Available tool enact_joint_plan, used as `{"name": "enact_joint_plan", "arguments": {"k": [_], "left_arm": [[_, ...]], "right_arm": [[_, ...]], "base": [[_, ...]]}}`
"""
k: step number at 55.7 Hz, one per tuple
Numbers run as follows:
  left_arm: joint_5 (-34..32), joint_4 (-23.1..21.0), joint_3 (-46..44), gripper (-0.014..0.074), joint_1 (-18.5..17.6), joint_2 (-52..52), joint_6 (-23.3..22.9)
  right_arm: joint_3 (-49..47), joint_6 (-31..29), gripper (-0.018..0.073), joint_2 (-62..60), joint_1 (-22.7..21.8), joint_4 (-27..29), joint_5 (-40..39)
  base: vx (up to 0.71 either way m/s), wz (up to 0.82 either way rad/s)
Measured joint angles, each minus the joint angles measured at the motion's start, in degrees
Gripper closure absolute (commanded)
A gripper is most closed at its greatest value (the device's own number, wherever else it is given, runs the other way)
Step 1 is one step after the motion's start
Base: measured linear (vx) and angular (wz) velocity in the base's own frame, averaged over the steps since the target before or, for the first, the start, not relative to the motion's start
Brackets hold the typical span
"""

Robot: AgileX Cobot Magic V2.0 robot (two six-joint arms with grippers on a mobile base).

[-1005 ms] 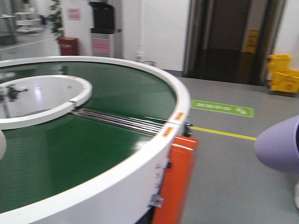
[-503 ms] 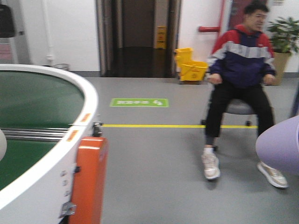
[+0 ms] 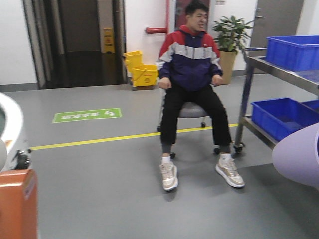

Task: Grab cup from conveyor and place in blue bin
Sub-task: 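Hold both cups while the base drives to the blue bins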

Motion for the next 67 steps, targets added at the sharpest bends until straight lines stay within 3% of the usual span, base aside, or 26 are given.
{"name": "enact_joint_plan", "arguments": {"k": [67], "left_arm": [[0.0,0.0,0.0,0.0602,0.0,0.0,0.0]], "right_arm": [[0.0,0.0,0.0568,0.0,0.0,0.0,0.0]], "base": [[0.26,-0.23]]}}
